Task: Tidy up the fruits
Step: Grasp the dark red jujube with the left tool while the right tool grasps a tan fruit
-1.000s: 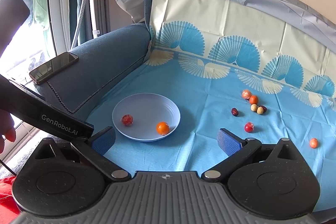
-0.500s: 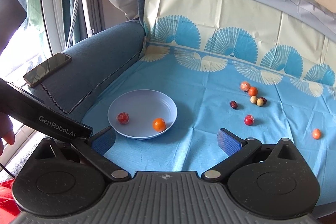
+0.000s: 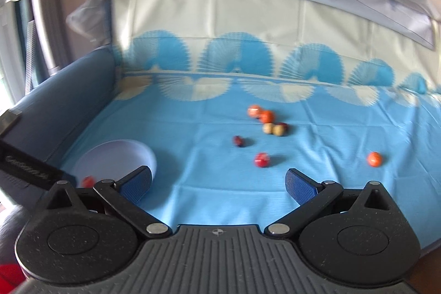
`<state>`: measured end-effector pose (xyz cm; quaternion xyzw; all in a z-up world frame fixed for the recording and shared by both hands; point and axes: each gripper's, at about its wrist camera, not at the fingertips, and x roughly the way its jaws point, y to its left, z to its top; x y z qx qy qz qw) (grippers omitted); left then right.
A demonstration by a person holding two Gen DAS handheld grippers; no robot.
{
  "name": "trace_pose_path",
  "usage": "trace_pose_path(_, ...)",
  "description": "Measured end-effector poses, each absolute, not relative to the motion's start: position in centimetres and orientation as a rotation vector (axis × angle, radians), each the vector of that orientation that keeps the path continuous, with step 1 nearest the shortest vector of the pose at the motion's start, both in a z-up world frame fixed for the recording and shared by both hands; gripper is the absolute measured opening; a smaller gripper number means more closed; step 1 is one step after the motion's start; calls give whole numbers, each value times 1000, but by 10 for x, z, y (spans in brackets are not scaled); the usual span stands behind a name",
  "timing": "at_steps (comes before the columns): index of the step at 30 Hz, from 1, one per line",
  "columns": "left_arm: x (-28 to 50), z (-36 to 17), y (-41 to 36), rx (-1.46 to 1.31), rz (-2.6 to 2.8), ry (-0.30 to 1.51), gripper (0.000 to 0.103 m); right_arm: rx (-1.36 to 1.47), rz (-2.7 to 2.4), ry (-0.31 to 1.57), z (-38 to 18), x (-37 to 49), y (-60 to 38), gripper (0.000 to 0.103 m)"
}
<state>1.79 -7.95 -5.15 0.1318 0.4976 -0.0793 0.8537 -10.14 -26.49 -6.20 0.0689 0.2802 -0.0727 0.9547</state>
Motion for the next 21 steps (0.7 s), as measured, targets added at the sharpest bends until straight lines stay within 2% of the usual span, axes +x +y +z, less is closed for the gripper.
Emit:
trace_pose_path(10,101,-92,-166,306,-226,1060,103,171,-297,585,-105,-26,-357,102)
trace_pose_path(21,214,-188,-282,352,-327,1096,103,197,-306,735,-208,115,-446,102)
